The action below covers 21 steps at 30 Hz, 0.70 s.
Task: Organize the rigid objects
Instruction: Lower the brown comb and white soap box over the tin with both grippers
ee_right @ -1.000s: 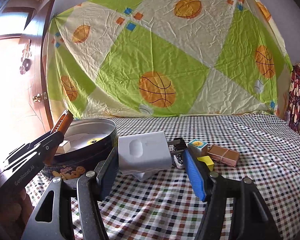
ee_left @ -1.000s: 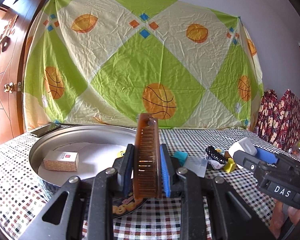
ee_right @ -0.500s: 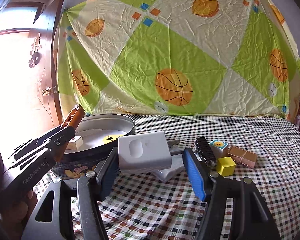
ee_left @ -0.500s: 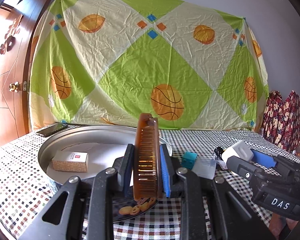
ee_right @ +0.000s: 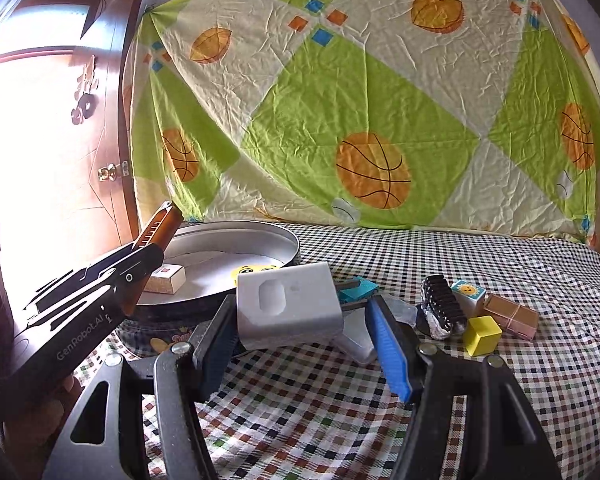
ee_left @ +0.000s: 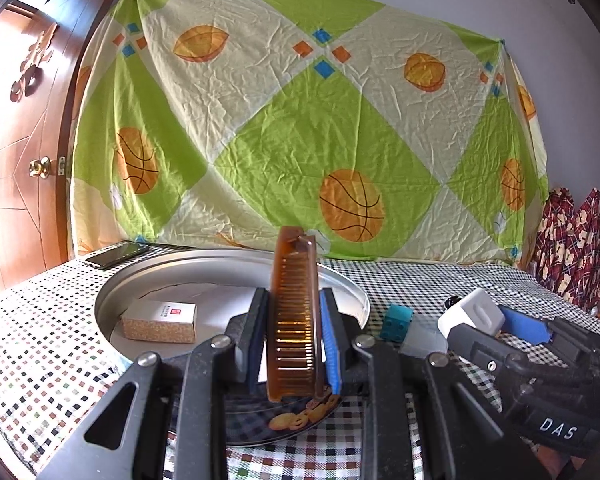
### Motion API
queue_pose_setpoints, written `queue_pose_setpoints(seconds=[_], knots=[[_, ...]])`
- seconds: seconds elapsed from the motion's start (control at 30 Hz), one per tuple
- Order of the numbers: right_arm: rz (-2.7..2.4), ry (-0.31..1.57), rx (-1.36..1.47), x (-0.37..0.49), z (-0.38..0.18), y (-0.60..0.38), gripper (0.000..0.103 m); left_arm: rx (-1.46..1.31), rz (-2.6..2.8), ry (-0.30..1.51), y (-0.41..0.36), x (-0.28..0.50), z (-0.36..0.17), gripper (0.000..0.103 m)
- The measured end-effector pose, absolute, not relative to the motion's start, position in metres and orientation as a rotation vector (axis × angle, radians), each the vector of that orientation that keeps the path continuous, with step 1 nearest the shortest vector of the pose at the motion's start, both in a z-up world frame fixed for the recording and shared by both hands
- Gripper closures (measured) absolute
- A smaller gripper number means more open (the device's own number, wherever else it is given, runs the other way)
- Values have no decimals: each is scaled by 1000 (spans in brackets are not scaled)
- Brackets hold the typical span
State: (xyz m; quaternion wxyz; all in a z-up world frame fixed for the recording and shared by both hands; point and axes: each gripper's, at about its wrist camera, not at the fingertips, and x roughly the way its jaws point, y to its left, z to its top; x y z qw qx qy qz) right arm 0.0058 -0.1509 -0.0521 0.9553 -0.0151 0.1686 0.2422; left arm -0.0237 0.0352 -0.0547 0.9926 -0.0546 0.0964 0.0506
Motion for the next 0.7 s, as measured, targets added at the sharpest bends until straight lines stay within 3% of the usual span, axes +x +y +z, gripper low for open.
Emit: queue_pose_setpoints(seconds=[0.7], knots=[[532,349,-65,3,-53,-121,37,-134,150,189,63,-31,-56,79]])
